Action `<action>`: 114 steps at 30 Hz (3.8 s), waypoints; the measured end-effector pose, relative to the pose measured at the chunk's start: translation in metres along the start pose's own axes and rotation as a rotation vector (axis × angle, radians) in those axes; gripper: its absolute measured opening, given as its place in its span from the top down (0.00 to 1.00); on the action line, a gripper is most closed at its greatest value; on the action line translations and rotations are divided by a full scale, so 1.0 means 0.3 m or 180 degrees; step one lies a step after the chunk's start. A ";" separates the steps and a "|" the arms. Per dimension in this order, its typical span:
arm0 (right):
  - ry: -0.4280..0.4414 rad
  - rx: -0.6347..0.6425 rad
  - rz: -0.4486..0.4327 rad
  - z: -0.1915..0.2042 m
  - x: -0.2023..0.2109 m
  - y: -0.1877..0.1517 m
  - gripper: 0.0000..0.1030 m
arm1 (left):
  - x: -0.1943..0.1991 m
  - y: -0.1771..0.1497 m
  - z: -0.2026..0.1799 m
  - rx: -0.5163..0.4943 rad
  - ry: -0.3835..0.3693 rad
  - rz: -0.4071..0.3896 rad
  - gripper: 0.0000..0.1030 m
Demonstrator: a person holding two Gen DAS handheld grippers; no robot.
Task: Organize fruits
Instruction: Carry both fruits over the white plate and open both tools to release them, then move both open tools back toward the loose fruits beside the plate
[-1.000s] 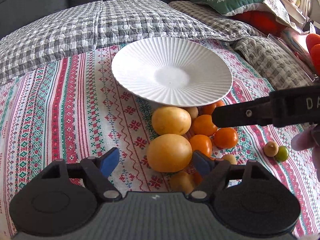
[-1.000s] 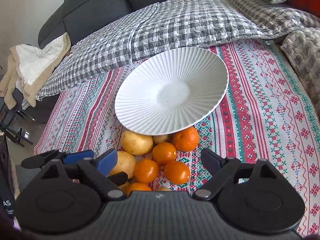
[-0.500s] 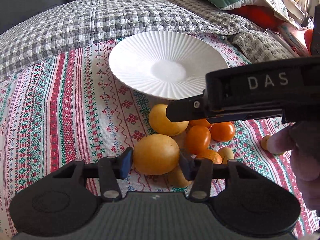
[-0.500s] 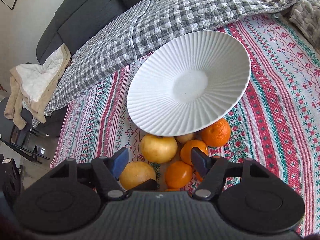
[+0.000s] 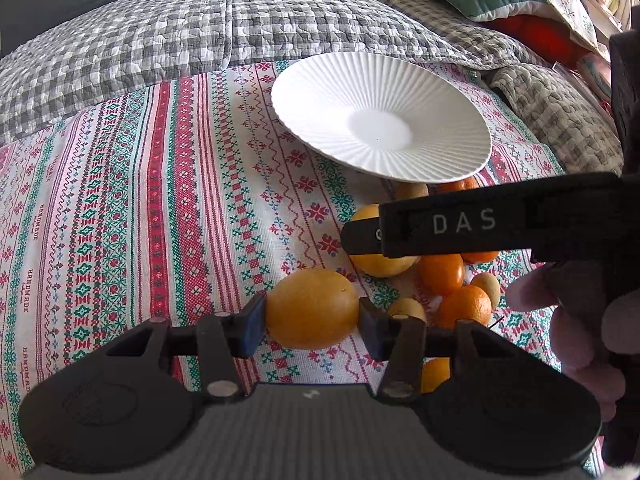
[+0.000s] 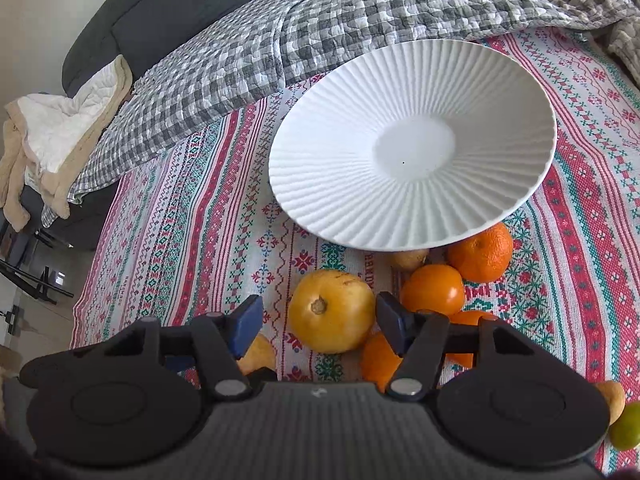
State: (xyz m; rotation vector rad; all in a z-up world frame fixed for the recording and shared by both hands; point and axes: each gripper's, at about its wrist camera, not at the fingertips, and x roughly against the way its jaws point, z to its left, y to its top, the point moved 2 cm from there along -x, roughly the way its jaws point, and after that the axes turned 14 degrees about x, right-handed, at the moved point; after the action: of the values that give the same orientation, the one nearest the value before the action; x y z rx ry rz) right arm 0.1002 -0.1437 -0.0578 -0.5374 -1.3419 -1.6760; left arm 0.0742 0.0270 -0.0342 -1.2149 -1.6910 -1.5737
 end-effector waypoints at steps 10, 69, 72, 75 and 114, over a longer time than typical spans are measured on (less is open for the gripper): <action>-0.0206 0.0183 0.0087 0.026 -0.032 -0.014 0.56 | 0.014 -0.010 0.003 -0.0024 0.0053 0.0015 0.63; -0.0388 -0.0326 -0.0776 -0.319 0.114 0.123 0.56 | -0.227 0.310 -0.283 -0.0634 0.0083 -0.0579 0.62; -0.0367 -0.0352 -0.0761 -0.321 0.115 0.124 0.56 | -0.229 0.307 -0.285 -0.0679 0.0085 -0.0560 0.62; -0.0391 -0.0348 -0.0749 -0.320 0.122 0.124 0.55 | -0.234 0.304 -0.285 -0.0689 0.0110 -0.0524 0.60; -0.0785 0.0252 -0.0856 -0.273 0.385 -0.035 0.04 | 0.102 0.042 -0.168 0.0055 0.0027 -0.0692 0.09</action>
State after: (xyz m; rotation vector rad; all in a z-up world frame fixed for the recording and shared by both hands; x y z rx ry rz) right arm 0.0487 -0.2624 0.0005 -0.5497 -1.7149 -1.8055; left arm 0.0614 -0.0148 0.0075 -1.0429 -1.8796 -1.6825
